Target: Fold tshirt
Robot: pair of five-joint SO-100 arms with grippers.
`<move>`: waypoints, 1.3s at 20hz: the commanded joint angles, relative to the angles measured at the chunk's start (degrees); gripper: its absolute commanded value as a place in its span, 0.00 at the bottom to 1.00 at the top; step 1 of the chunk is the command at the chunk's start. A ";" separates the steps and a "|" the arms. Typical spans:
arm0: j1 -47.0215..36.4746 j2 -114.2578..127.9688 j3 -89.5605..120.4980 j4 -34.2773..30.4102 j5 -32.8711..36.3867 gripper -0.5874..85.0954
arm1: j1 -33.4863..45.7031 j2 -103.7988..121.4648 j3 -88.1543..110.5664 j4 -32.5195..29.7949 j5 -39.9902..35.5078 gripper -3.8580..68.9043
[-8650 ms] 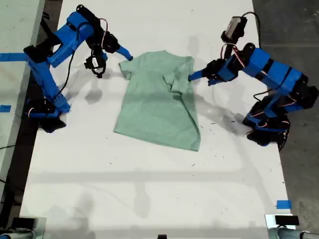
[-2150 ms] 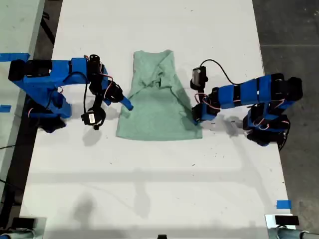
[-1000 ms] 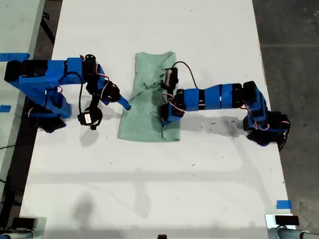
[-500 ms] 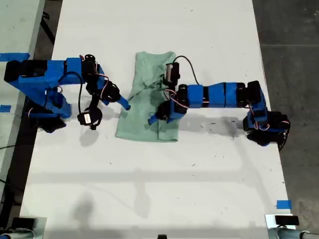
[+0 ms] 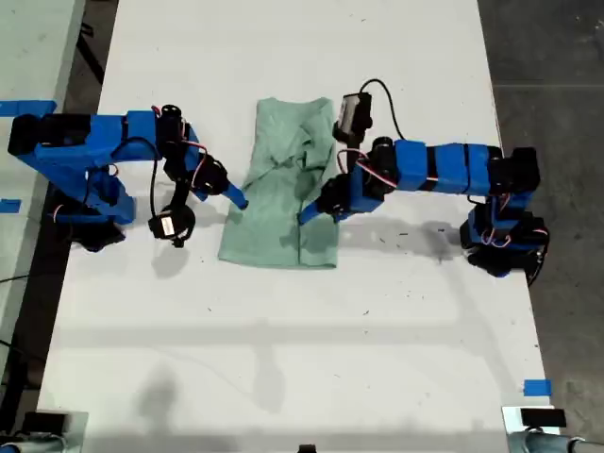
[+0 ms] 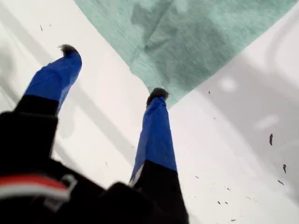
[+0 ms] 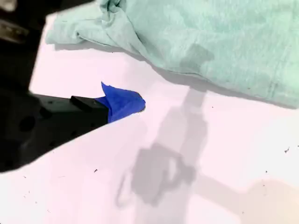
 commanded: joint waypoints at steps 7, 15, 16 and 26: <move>3.69 -9.32 13.54 -20.74 -1.93 0.35 | 0.35 5.54 0.62 -0.18 -0.35 0.43; 4.39 -23.03 8.96 -22.85 -3.96 0.17 | 0.00 6.42 3.96 -2.20 0.00 0.42; 4.39 -22.50 8.96 -22.85 -3.96 0.08 | 0.00 6.50 4.31 -2.46 -0.09 0.42; 4.39 -16.70 6.59 -16.61 -5.19 0.01 | 0.18 7.73 7.38 -4.83 -0.18 0.41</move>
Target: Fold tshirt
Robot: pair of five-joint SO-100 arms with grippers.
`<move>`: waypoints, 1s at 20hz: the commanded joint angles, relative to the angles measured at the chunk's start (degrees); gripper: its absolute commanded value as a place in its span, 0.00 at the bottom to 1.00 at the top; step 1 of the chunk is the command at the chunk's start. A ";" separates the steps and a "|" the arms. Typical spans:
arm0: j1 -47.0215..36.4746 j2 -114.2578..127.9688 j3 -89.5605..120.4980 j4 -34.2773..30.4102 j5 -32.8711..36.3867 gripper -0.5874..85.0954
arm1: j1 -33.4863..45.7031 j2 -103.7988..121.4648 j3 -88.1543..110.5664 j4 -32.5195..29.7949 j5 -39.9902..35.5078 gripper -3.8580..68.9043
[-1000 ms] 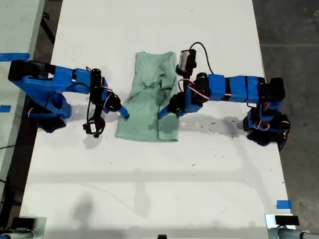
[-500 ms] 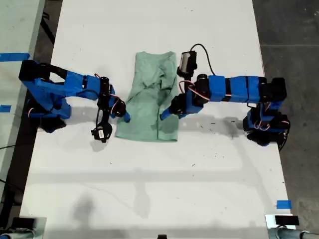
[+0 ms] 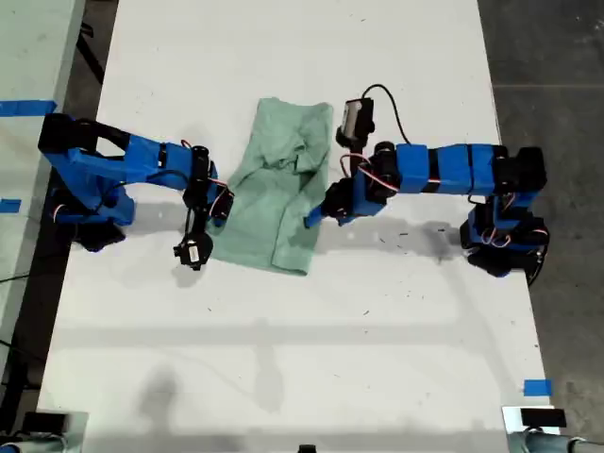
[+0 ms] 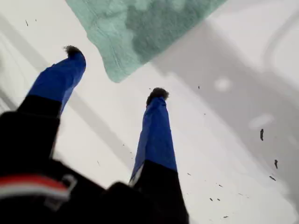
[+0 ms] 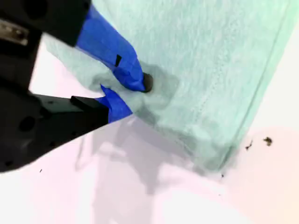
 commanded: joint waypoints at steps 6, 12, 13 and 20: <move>-0.18 4.39 -13.18 14.33 -1.32 0.01 | 0.18 5.10 0.53 -2.02 -0.35 0.41; 0.79 -5.98 -34.72 27.51 -1.76 0.01 | 0.18 7.21 3.08 -3.08 -0.09 0.40; 1.14 -9.67 -38.76 28.83 -1.76 0.01 | 0.18 7.65 3.60 -3.34 -0.09 0.40; 3.96 -32.78 -67.94 34.72 -1.05 0.01 | 0.26 9.49 6.68 -5.36 0.09 0.40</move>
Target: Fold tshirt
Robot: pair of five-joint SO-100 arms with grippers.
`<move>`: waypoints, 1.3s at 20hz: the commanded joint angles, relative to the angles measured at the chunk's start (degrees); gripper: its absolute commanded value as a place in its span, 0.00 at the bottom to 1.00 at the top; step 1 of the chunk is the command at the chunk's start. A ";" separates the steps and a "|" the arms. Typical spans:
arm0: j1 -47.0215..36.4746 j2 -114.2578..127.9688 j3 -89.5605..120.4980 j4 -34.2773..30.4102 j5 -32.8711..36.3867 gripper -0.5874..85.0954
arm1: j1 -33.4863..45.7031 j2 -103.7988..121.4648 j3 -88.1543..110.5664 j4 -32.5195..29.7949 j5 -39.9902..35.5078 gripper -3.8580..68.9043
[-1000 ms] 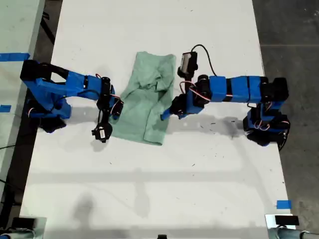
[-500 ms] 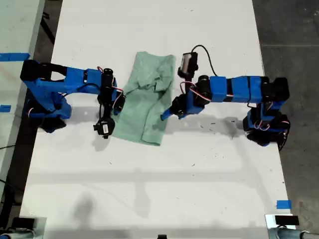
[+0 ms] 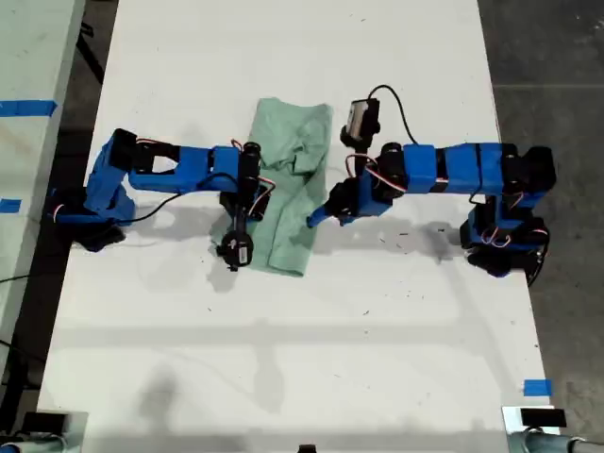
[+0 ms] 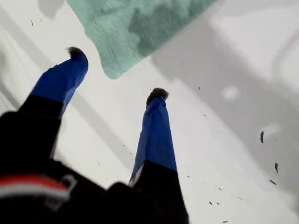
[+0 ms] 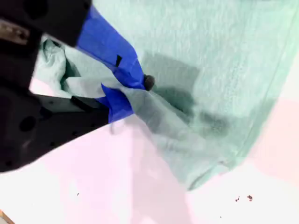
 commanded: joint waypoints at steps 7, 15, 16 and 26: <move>2.55 -6.24 -5.36 -11.87 1.05 0.19 | -0.26 5.80 1.41 -2.64 0.53 0.39; 3.08 -6.59 -4.57 -10.20 -0.88 0.32 | -0.88 9.84 5.71 -4.13 1.93 0.39; 2.99 -5.19 -4.57 -8.17 -0.97 0.32 | -0.79 10.11 6.15 -4.48 1.93 0.39; 3.25 16.08 -3.08 8.61 -1.93 0.33 | -0.70 10.11 4.39 -3.78 1.23 0.39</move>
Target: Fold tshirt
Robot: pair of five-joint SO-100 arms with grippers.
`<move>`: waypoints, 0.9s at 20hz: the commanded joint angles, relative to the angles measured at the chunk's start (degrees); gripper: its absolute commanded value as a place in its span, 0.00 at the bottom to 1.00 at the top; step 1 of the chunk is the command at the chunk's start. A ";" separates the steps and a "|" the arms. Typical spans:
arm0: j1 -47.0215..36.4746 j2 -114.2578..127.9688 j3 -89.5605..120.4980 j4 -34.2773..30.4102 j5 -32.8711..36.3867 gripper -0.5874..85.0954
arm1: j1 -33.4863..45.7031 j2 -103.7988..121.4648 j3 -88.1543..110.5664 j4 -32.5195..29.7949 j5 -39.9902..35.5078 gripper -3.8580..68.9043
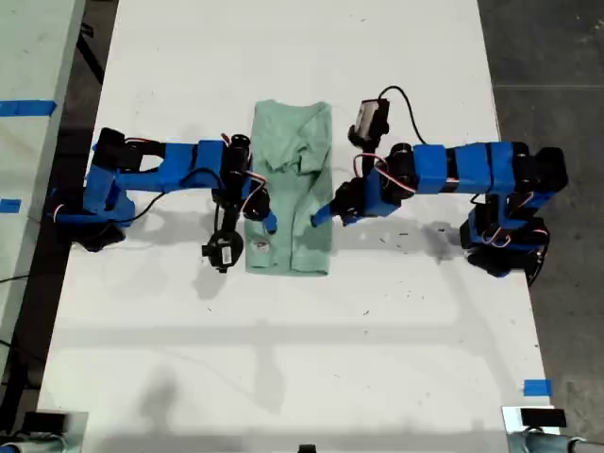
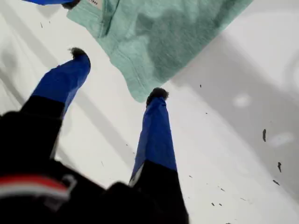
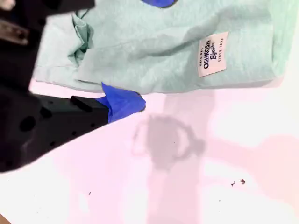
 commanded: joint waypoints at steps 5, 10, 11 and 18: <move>1.05 12.30 3.08 5.45 -3.08 0.34 | -1.32 2.20 -7.82 2.55 -0.18 0.40; 4.57 16.44 14.15 -7.82 -7.29 0.34 | -3.96 -5.71 -16.88 6.06 0.53 0.41; 5.27 15.82 13.97 -8.26 -8.09 0.34 | -4.39 -6.68 -17.93 6.24 0.79 0.41; 6.68 14.33 15.03 -10.63 -8.61 0.33 | -5.98 -12.92 -22.94 7.38 1.41 0.41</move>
